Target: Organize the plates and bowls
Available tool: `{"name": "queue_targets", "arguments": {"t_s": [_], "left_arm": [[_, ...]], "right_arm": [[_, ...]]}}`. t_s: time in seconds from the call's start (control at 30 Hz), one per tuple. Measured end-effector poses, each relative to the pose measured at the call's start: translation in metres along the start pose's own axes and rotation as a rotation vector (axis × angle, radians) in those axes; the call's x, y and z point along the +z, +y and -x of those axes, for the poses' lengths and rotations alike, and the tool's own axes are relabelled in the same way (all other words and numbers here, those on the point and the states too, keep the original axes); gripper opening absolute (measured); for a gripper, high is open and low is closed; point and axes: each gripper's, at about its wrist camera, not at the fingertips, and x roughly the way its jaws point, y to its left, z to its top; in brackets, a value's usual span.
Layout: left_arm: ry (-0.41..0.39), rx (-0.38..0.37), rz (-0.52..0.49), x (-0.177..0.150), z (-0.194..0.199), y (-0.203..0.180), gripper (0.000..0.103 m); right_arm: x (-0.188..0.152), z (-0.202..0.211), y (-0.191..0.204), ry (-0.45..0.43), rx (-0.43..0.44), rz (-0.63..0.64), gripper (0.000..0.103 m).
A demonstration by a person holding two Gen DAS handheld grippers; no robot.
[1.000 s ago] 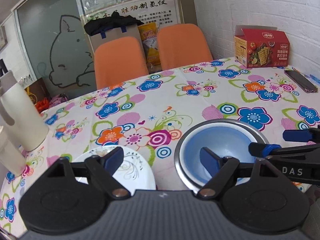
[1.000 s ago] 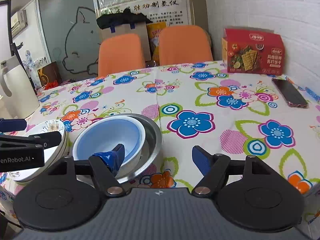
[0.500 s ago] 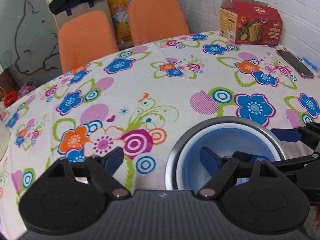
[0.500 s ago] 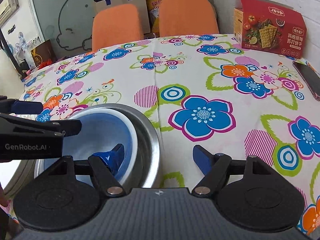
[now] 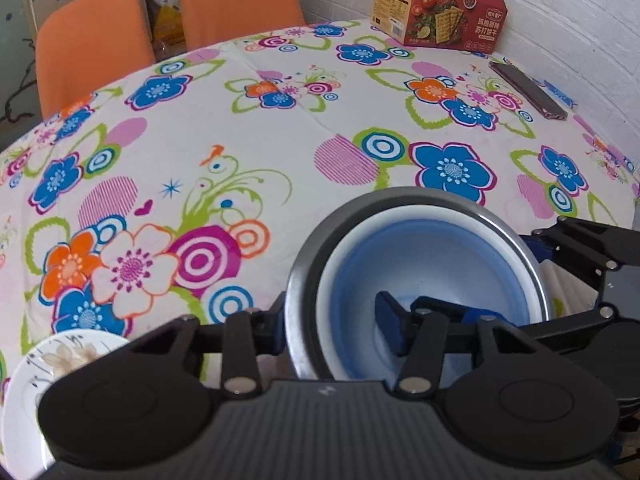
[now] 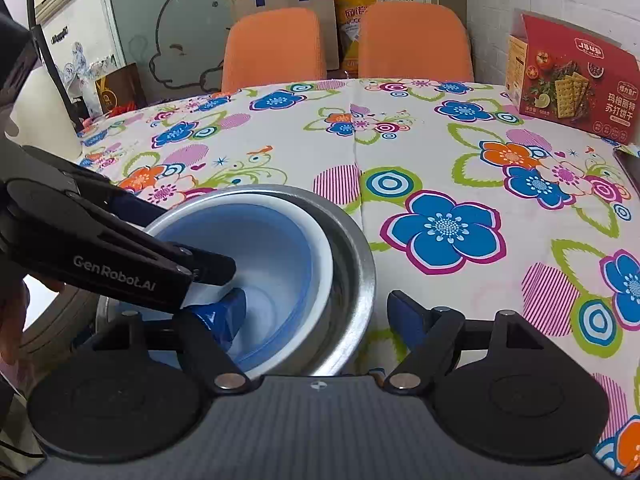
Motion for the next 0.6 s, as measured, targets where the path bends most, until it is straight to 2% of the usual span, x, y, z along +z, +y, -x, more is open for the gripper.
{"name": "queue_targets", "arguments": {"t_s": [0.03,0.1,0.17,0.23,0.37,0.5,0.6], "left_arm": [[-0.004,-0.004,0.006,0.0,0.0,0.001,0.053],[-0.015,-0.01,0.036,-0.001,0.001,0.002,0.051],[-0.017,-0.019,0.063,-0.001,0.001,0.001,0.045],[-0.028,0.002,0.088,0.002,0.004,-0.001,0.043],[-0.074,-0.009,0.104,0.02,0.02,0.0,0.04],[-0.132,0.013,0.111,0.036,0.051,0.006,0.04],[-0.167,0.046,0.145,0.032,0.084,0.027,0.04]], "right_arm": [[0.0,-0.001,0.0,-0.008,-0.005,0.011,0.055],[0.001,0.0,0.001,-0.006,0.015,0.018,0.036],[0.002,0.0,0.005,-0.007,0.016,0.021,0.032],[0.001,0.0,0.006,-0.01,0.02,0.008,0.032],[0.01,0.008,0.006,-0.026,0.03,-0.002,0.032],[0.039,0.021,0.01,-0.051,0.024,0.013,0.033],[0.06,0.034,0.029,-0.089,0.039,0.071,0.033]]}}
